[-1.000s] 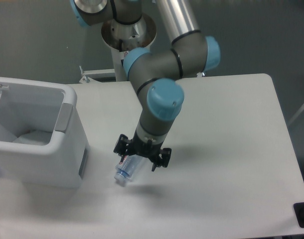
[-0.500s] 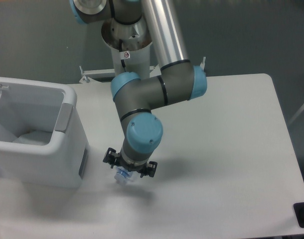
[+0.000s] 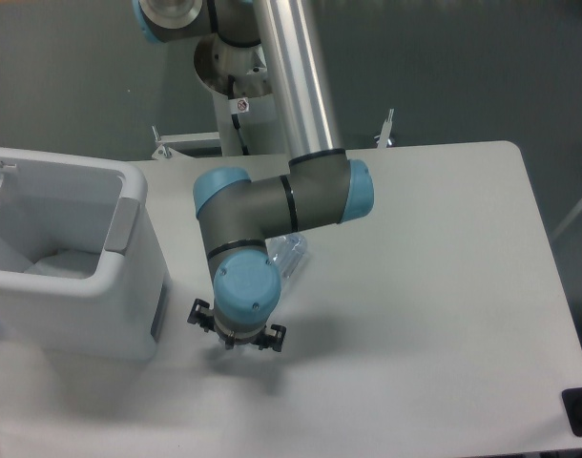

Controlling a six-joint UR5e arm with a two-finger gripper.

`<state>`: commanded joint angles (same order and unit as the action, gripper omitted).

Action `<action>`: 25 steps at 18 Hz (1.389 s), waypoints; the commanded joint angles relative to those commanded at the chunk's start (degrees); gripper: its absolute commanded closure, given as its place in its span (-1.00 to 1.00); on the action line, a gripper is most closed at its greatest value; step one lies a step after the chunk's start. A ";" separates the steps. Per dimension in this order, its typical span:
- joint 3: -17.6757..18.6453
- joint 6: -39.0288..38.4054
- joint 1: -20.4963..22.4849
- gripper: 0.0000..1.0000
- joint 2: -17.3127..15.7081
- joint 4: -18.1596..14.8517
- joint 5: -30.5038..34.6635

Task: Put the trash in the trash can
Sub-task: 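Close the gripper around the bottle's cap end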

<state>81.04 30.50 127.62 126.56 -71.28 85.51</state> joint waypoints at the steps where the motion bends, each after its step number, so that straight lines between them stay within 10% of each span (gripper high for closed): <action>1: 0.00 0.09 -0.26 -0.62 0.17 0.00 0.70; 15: -0.44 0.53 -1.06 0.65 1.23 -1.67 3.17; 25: -5.45 0.35 1.92 0.75 -3.06 -1.14 -0.33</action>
<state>75.59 30.85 129.54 123.50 -72.42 85.19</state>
